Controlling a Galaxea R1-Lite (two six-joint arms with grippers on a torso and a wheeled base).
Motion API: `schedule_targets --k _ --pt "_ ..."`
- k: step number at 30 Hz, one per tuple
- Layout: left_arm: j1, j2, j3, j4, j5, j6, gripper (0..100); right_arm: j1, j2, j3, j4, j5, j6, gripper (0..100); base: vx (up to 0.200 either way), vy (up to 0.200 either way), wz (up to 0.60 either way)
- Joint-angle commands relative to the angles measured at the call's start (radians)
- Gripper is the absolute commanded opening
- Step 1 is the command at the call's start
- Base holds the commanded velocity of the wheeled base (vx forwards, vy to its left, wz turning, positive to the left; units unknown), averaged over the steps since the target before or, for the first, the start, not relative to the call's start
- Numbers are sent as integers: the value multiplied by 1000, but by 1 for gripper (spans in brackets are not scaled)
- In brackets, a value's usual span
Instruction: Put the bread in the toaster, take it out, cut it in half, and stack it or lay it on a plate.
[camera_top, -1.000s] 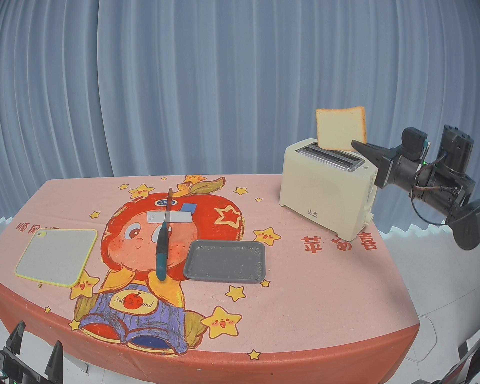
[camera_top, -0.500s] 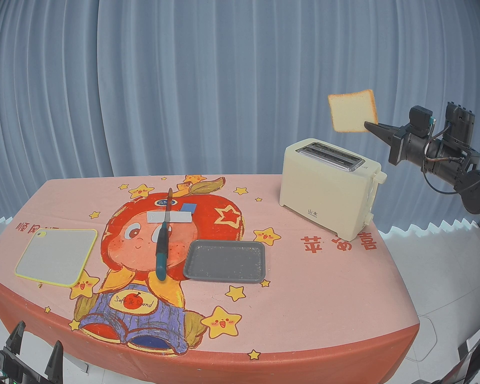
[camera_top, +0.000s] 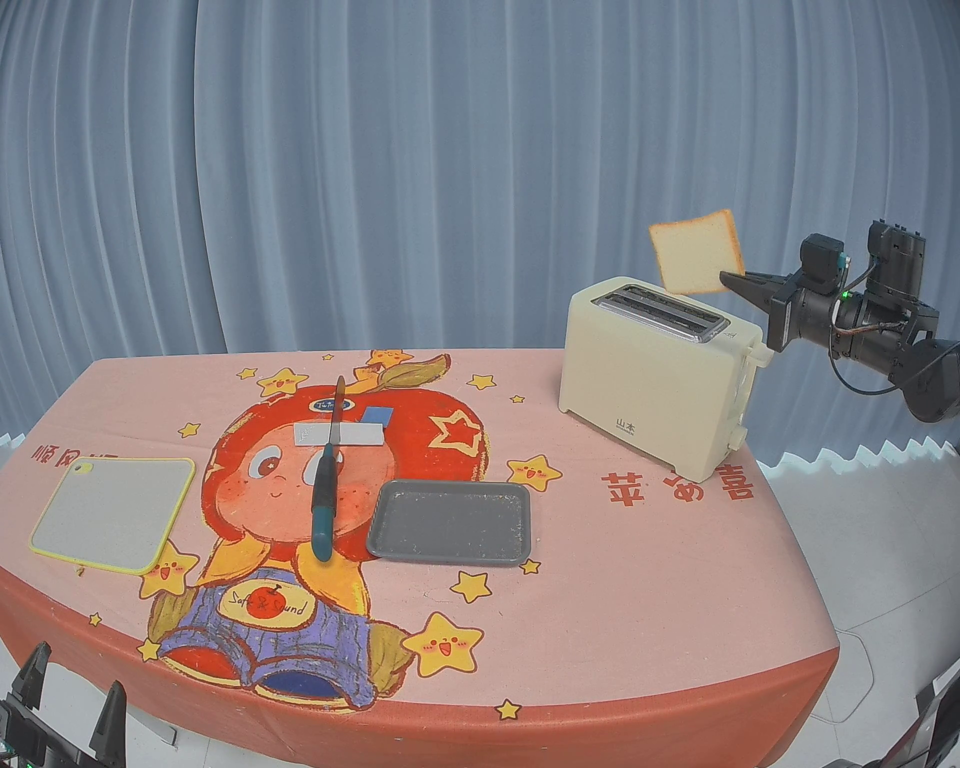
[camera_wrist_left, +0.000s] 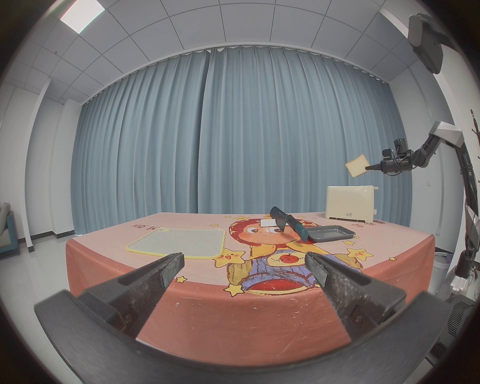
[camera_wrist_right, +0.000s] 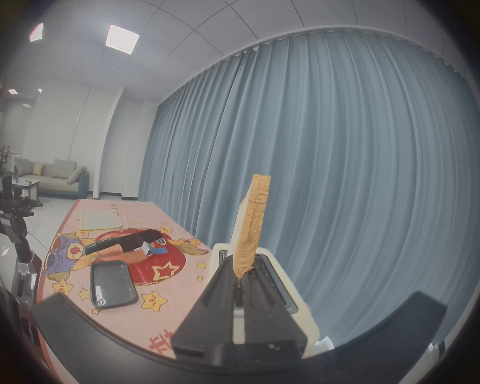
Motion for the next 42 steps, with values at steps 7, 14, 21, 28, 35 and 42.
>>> schedule_targets --k 7,14,21,28,35,42 --pt "1 2 18 -1 0 0 100 -7 13 -25 118 1 -88 0 0 0 0" --pt "1 2 18 -1 0 0 100 -9 23 -37 121 -1 -101 0 0 0 0" --pt "1 2 18 -1 0 0 100 -9 49 -45 128 -7 -105 0 0 0 0" --pt "1 2 18 -1 0 0 100 -12 75 -72 128 -9 -105 0 0 0 0" --pt "1 2 18 -1 0 0 100 -18 82 -81 130 -9 -118 0 0 0 0" --pt "1 2 18 -1 0 0 100 -18 89 -80 130 -9 -127 0 0 0 0"
